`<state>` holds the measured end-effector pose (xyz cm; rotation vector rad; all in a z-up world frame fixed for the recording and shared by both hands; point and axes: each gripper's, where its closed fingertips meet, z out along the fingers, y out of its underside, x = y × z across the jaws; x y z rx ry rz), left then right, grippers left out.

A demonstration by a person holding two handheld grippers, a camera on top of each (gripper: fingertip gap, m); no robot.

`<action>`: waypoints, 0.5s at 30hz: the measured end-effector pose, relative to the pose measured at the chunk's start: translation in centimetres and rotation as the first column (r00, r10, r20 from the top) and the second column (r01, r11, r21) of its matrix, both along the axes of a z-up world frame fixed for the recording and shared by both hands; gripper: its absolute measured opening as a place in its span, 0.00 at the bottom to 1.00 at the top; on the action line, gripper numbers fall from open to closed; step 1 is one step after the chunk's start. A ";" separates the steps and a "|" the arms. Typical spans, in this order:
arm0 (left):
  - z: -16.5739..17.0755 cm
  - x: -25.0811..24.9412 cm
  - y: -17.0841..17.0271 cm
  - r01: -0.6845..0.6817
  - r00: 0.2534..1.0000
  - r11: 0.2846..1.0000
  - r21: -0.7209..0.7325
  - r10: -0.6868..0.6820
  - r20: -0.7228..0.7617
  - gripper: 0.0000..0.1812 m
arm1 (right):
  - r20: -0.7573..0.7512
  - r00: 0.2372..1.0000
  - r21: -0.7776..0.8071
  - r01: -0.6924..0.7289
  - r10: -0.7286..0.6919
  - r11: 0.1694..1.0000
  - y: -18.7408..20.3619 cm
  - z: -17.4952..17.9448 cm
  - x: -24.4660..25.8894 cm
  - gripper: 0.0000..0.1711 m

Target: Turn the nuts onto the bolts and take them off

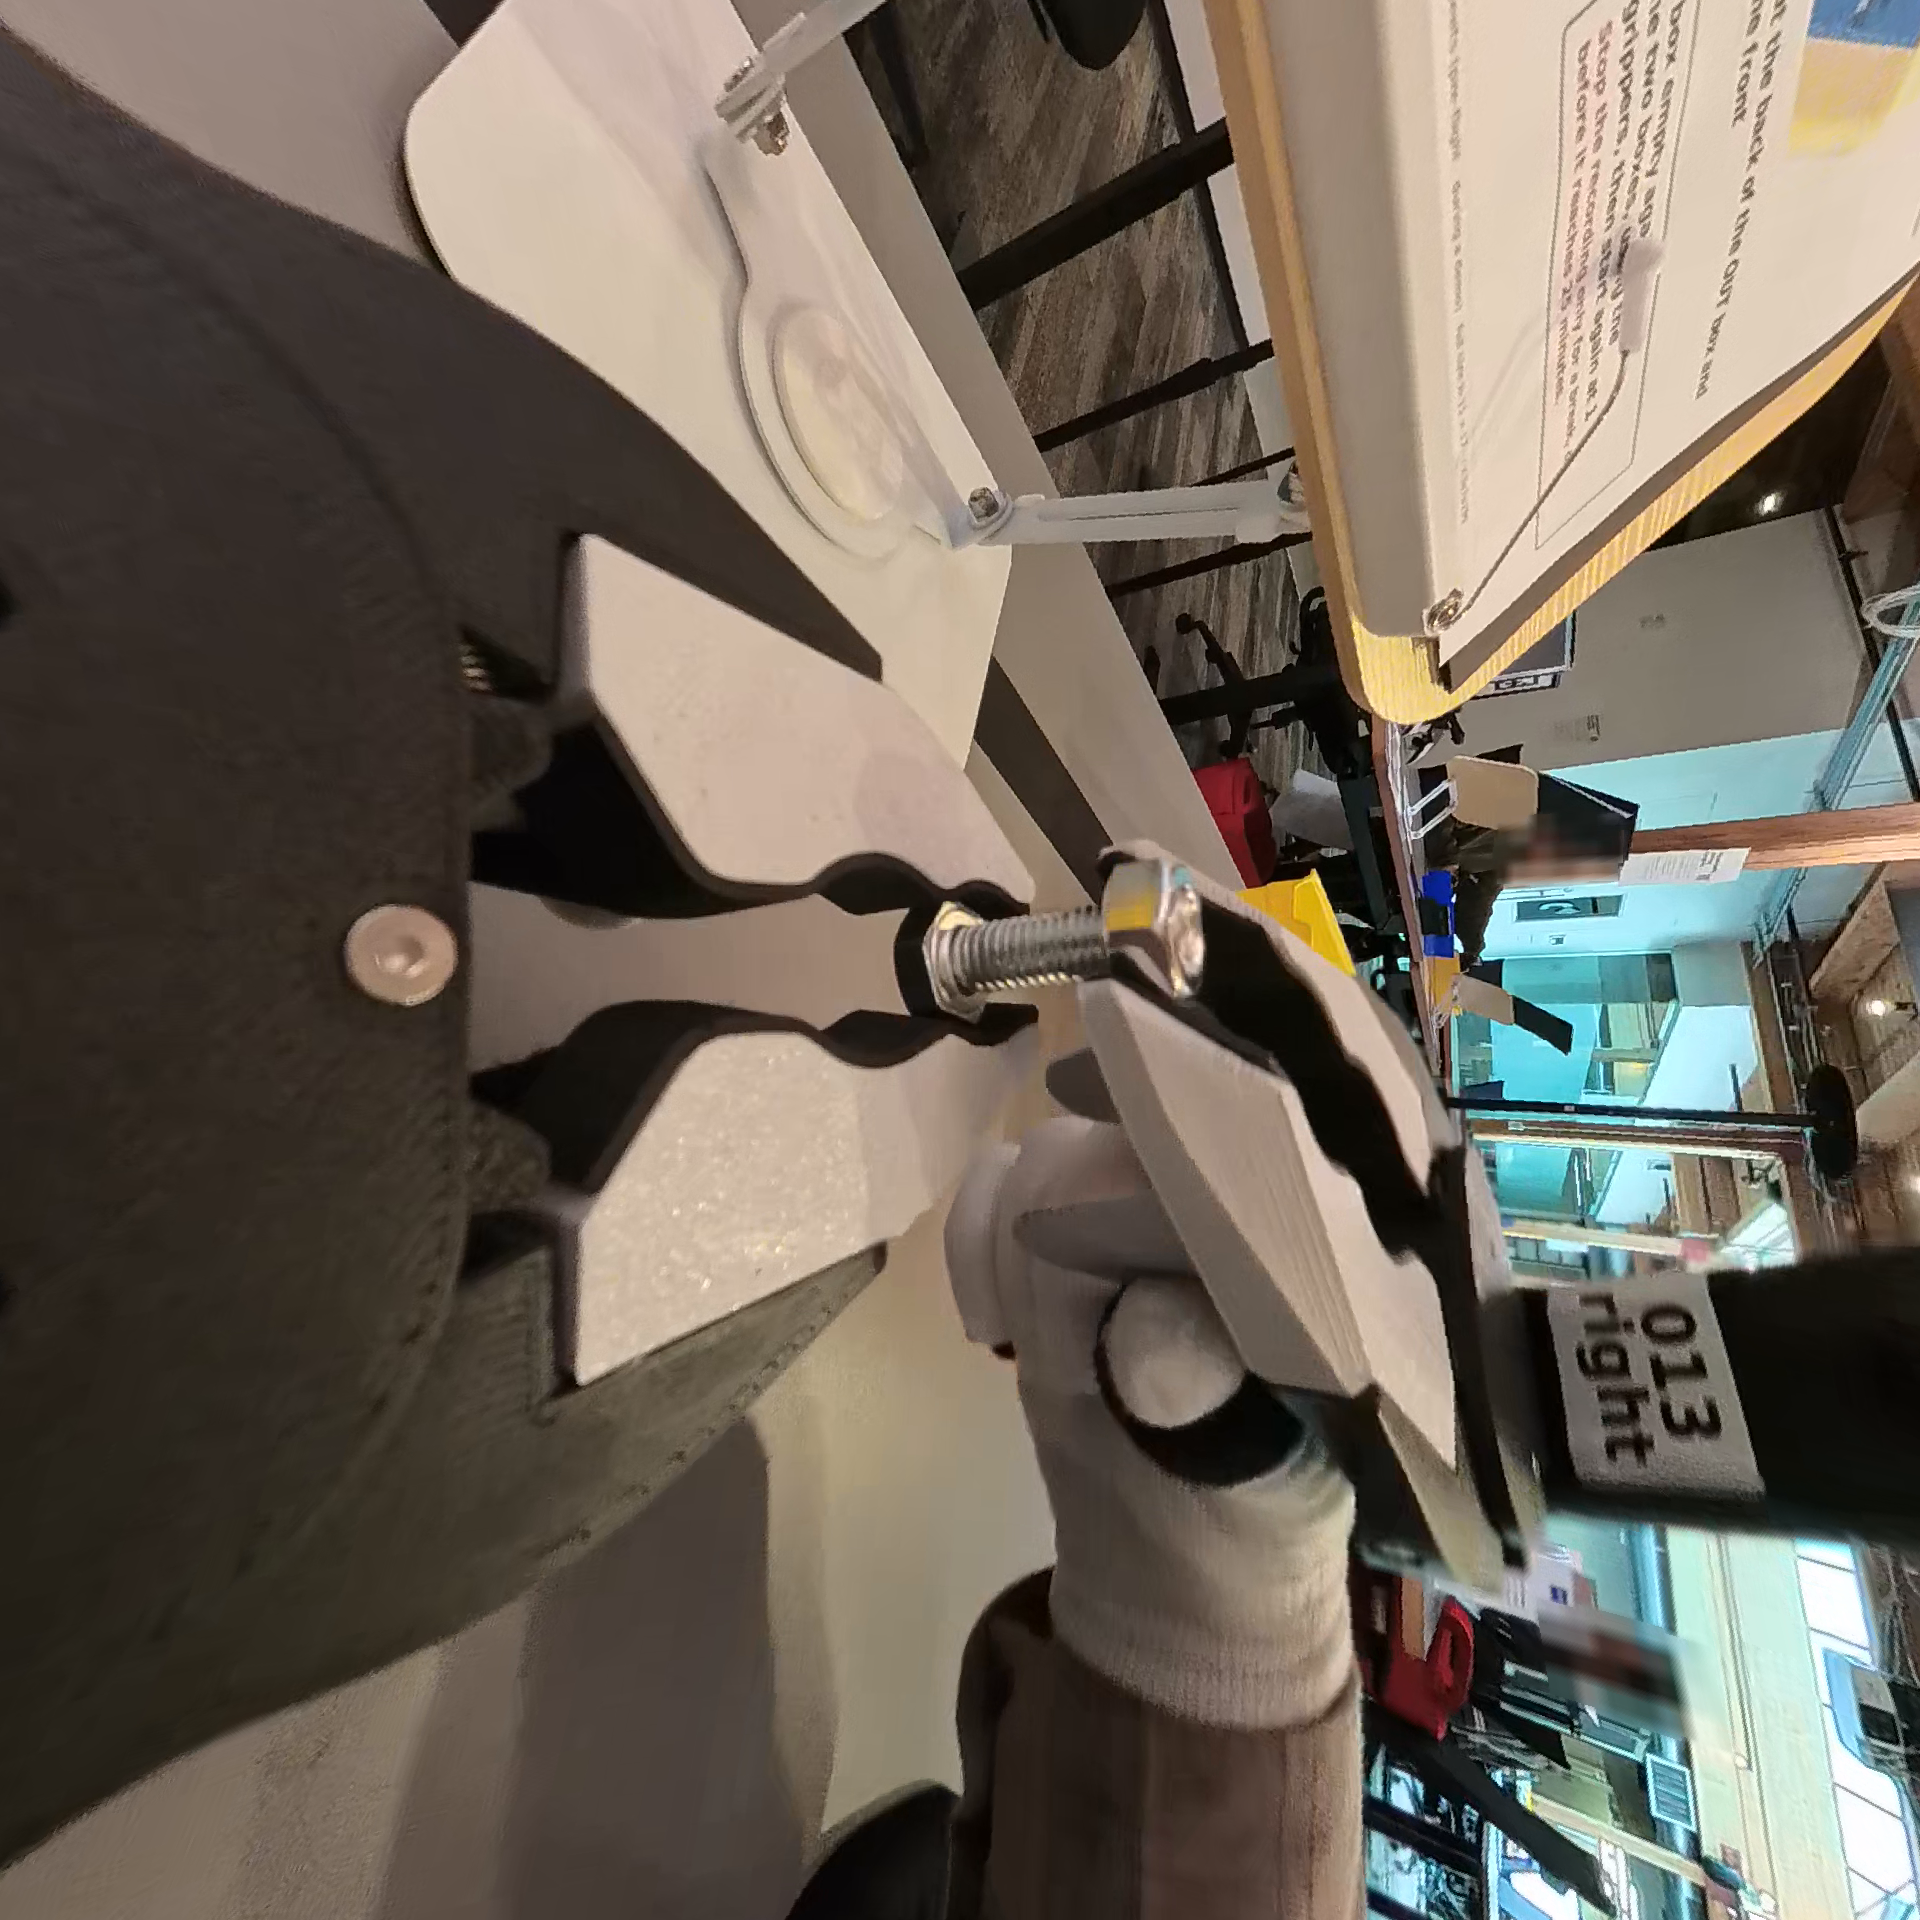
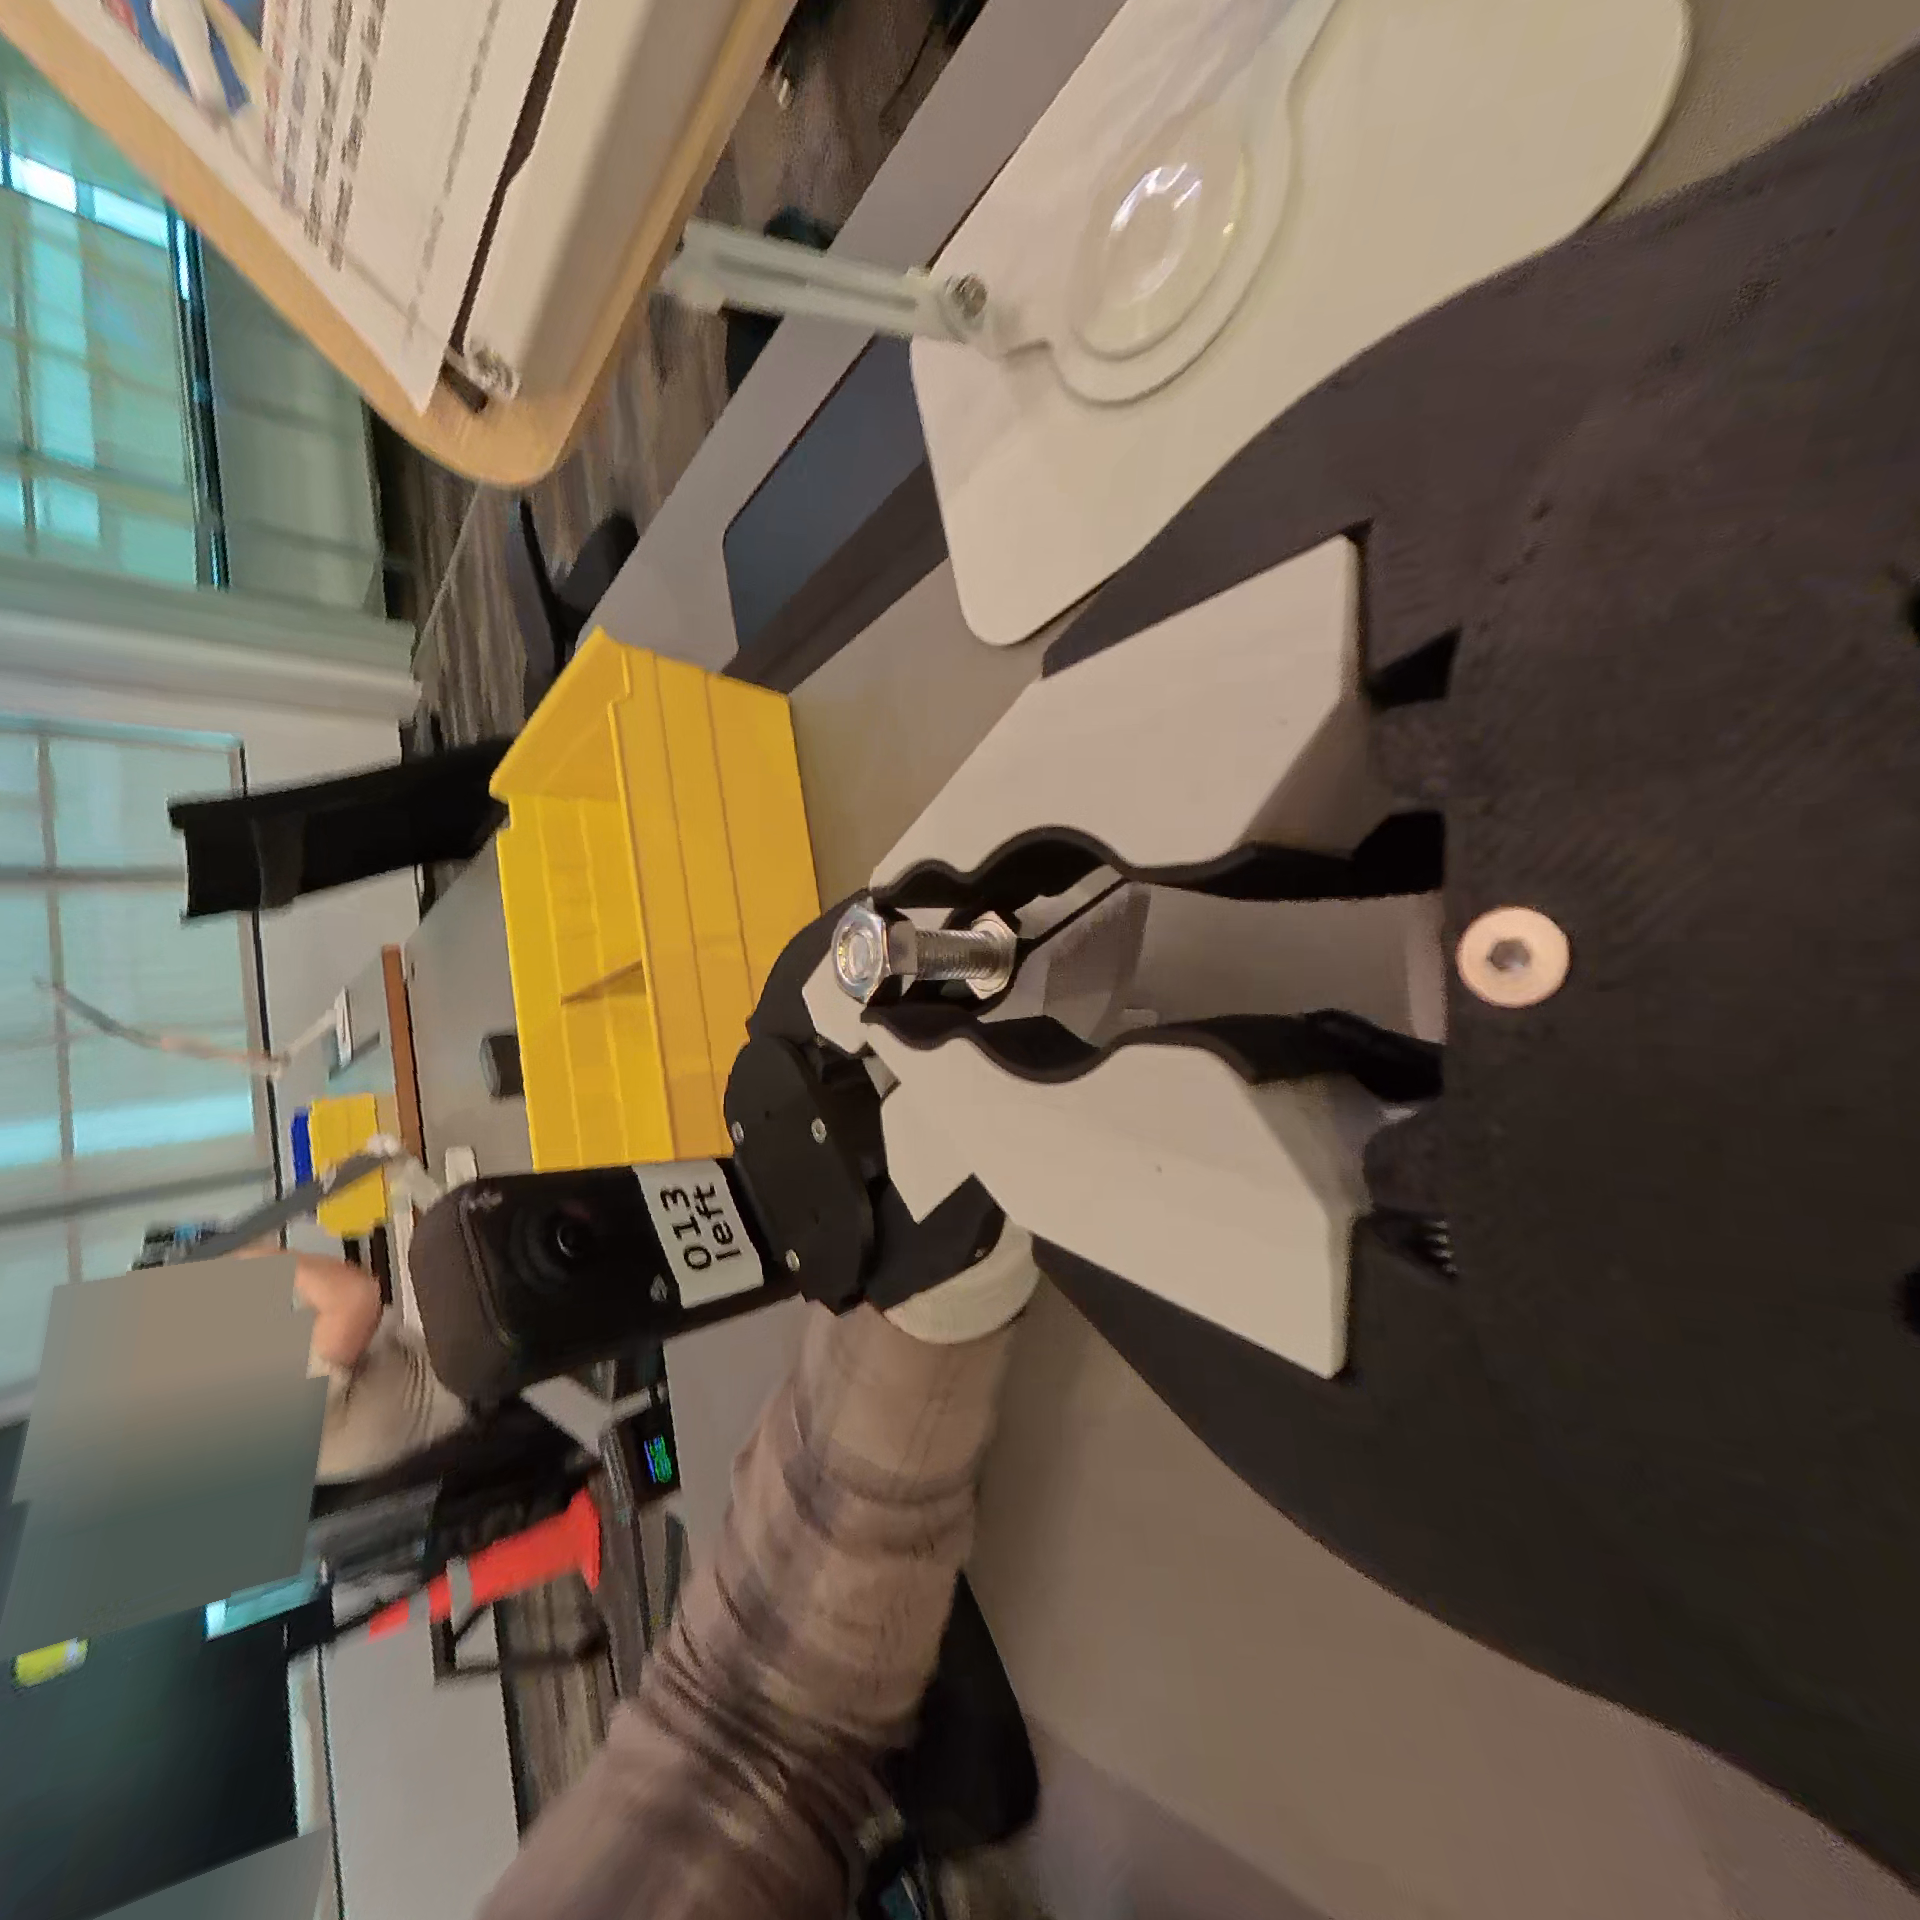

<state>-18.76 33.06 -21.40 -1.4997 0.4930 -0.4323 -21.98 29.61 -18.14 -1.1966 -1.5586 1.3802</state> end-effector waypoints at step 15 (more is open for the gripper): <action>-0.1 -0.3 0.1 -0.035 0.999 0.999 0.006 0.035 -0.024 0.08 | -0.089 0.664 -0.007 0.745 -0.742 0.667 1.1 -0.1 0.0 0.09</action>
